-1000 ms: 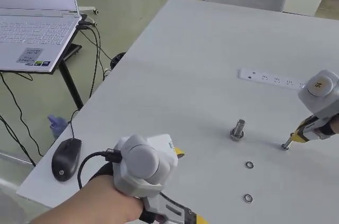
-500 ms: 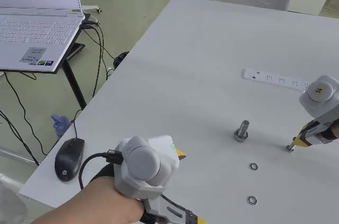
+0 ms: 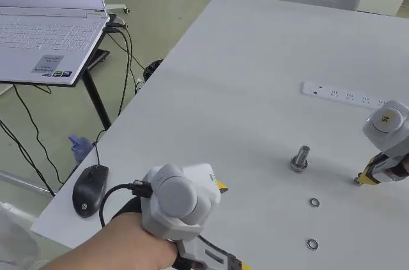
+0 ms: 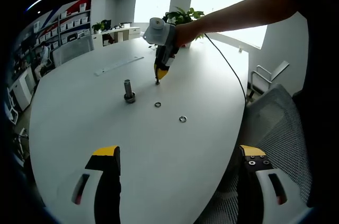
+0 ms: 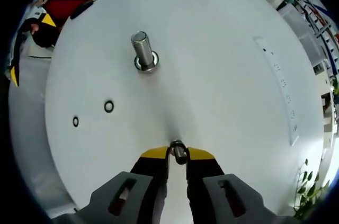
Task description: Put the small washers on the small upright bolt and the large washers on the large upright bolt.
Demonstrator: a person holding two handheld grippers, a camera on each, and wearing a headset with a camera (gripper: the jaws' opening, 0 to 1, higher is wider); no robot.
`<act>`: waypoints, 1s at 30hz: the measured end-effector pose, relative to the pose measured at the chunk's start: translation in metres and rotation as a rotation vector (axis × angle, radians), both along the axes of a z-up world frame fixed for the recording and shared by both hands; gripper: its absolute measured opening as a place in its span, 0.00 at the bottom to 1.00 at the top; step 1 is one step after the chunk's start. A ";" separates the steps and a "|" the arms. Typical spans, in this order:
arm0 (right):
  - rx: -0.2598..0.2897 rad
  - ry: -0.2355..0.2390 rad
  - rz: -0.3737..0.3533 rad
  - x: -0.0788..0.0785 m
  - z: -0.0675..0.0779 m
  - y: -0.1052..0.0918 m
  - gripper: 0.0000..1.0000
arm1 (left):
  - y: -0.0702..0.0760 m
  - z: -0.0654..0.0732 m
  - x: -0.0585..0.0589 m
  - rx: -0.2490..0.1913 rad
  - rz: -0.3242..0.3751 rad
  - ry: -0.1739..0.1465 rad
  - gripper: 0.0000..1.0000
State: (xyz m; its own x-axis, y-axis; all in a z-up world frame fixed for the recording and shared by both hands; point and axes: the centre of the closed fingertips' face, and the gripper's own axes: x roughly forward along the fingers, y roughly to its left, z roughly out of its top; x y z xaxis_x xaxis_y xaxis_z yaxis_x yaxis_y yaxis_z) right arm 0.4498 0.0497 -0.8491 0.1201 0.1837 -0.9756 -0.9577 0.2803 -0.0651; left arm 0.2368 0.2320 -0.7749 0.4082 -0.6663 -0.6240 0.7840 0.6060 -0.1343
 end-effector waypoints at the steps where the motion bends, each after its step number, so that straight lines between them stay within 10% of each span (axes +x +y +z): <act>1: -0.002 0.002 0.001 0.000 -0.001 0.000 0.13 | 0.000 -0.001 0.000 0.000 0.000 0.002 0.91; 30: -0.024 0.003 0.036 0.000 -0.013 0.003 0.13 | 0.000 -0.003 -0.002 -0.007 0.004 0.013 0.91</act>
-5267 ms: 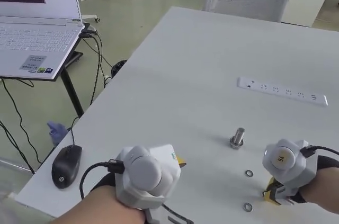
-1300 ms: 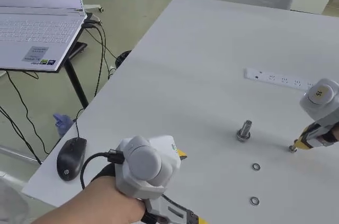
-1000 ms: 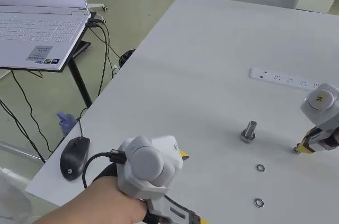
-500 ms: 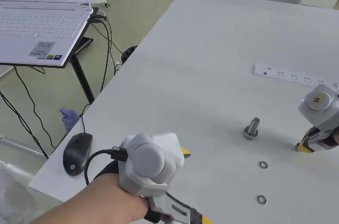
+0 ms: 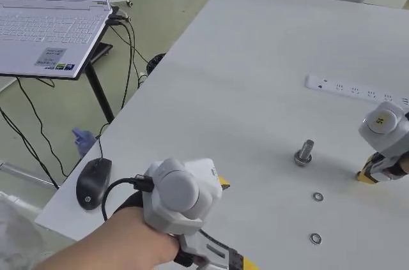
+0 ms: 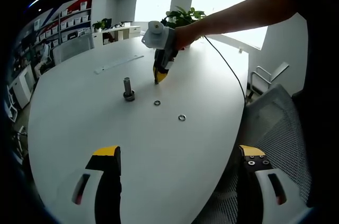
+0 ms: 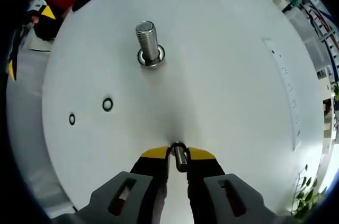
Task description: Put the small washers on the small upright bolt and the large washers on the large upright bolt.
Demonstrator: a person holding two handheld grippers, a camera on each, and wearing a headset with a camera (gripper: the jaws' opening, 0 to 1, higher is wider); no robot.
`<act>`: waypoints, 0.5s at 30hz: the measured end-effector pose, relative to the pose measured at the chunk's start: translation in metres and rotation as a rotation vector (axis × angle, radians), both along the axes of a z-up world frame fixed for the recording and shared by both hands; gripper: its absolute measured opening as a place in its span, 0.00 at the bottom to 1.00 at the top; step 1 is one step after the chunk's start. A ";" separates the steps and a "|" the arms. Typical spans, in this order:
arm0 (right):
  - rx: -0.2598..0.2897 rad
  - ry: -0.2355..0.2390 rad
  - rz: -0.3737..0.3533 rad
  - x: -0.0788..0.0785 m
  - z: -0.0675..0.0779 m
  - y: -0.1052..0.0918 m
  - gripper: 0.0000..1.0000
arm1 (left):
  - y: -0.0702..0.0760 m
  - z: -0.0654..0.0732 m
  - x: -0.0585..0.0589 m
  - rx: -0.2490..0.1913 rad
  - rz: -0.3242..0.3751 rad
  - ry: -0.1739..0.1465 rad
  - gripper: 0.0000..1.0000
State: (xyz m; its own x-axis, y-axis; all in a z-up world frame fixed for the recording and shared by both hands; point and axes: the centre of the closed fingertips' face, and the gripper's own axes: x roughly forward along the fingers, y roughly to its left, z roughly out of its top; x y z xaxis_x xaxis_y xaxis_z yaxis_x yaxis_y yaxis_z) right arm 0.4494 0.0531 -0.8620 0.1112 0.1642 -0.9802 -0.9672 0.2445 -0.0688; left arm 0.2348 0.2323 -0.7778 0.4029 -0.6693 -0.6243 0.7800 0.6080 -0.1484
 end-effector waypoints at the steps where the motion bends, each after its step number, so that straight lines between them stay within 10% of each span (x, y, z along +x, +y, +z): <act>1: 0.001 0.000 -0.003 0.000 0.000 0.000 0.13 | 0.000 0.000 0.000 0.000 0.000 0.001 0.91; 15: 0.025 0.006 -0.028 0.001 0.003 0.000 0.21 | 0.000 0.001 0.000 0.000 0.002 -0.001 0.90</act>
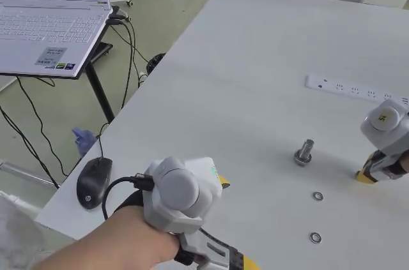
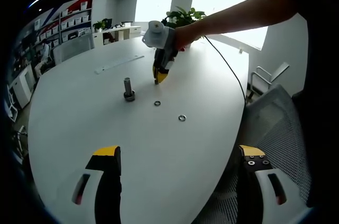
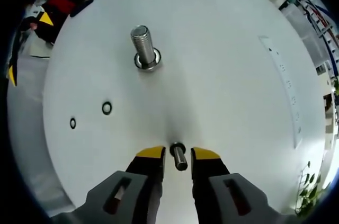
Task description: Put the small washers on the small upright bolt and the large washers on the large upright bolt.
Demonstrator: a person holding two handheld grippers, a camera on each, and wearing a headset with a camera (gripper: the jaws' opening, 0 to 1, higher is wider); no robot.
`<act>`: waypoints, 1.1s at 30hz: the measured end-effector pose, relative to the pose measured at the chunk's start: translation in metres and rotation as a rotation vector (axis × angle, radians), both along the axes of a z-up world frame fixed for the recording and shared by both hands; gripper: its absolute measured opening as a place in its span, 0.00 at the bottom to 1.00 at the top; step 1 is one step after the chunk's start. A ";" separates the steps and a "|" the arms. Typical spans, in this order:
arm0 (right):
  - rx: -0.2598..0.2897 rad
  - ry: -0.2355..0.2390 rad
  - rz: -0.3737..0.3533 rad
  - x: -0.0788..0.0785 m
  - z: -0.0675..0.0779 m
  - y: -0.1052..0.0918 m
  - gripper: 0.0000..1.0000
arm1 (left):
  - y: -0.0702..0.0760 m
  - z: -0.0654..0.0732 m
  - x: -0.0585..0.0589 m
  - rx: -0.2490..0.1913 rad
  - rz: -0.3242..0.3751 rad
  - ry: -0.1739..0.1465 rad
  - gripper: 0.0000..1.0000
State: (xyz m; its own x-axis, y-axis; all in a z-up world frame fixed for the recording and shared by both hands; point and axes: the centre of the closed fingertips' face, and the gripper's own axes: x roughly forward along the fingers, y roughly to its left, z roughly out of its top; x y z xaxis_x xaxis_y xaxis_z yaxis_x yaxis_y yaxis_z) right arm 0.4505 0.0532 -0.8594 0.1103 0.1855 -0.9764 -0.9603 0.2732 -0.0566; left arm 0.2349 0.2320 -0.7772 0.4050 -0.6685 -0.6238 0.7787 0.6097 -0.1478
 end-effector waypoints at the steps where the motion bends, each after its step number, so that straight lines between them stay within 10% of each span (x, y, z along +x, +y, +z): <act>1: 0.001 0.001 0.003 0.000 0.000 0.000 0.22 | 0.000 -0.001 0.000 0.001 -0.001 0.002 0.90; 33: 0.065 -0.032 0.015 -0.011 0.051 0.011 0.25 | -0.004 0.006 -0.002 0.006 -0.014 -0.012 0.90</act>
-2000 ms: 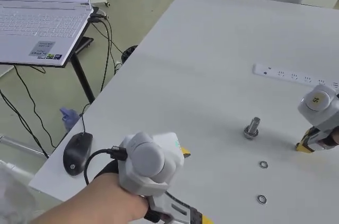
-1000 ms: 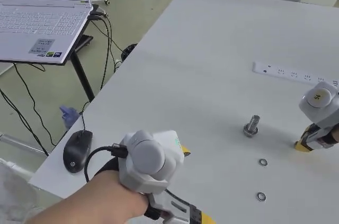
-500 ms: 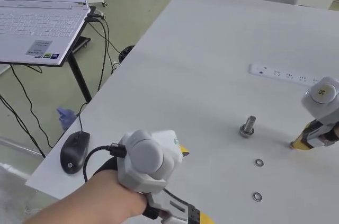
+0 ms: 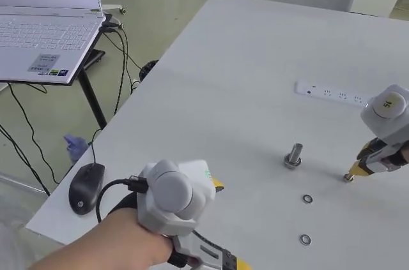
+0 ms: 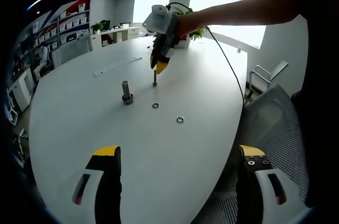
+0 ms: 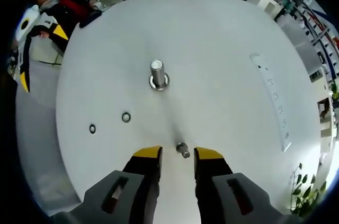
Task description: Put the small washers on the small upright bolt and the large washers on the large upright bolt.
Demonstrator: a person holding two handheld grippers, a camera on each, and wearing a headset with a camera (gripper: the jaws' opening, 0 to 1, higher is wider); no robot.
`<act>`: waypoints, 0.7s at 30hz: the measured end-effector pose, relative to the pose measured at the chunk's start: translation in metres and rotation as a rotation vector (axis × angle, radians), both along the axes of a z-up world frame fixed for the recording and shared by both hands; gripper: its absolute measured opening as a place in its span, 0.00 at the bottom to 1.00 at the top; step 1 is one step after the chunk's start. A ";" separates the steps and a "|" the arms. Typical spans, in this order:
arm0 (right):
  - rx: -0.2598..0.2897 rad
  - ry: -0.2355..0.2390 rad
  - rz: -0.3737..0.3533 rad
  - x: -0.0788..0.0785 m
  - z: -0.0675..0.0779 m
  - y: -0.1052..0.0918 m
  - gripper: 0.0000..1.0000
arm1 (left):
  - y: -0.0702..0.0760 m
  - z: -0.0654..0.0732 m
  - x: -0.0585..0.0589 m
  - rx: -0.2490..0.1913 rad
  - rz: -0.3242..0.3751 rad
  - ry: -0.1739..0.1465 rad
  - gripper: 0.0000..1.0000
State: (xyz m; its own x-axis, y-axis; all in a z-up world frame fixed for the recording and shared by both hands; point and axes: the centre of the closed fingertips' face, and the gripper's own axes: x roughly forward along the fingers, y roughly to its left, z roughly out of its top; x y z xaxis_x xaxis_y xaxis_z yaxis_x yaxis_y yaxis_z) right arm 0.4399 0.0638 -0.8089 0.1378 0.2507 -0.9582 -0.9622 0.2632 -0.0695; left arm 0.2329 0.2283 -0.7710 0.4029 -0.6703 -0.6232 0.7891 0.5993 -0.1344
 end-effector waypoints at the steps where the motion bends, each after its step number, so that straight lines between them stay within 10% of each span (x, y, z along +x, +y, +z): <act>1: -0.003 -0.002 0.005 -0.001 0.001 0.000 0.25 | 0.000 0.000 0.000 0.001 0.000 -0.001 0.90; 21: 0.026 0.020 0.140 -0.051 -0.001 0.040 0.25 | -0.001 0.003 -0.003 0.006 -0.001 -0.004 0.89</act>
State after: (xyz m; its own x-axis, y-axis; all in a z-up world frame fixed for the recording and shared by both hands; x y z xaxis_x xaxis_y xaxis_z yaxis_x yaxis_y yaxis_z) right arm 0.3884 0.1038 -0.8103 0.0808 0.2909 -0.9533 -0.9908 0.1278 -0.0450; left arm 0.2302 0.2276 -0.7684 0.4047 -0.6670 -0.6255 0.7899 0.5996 -0.1282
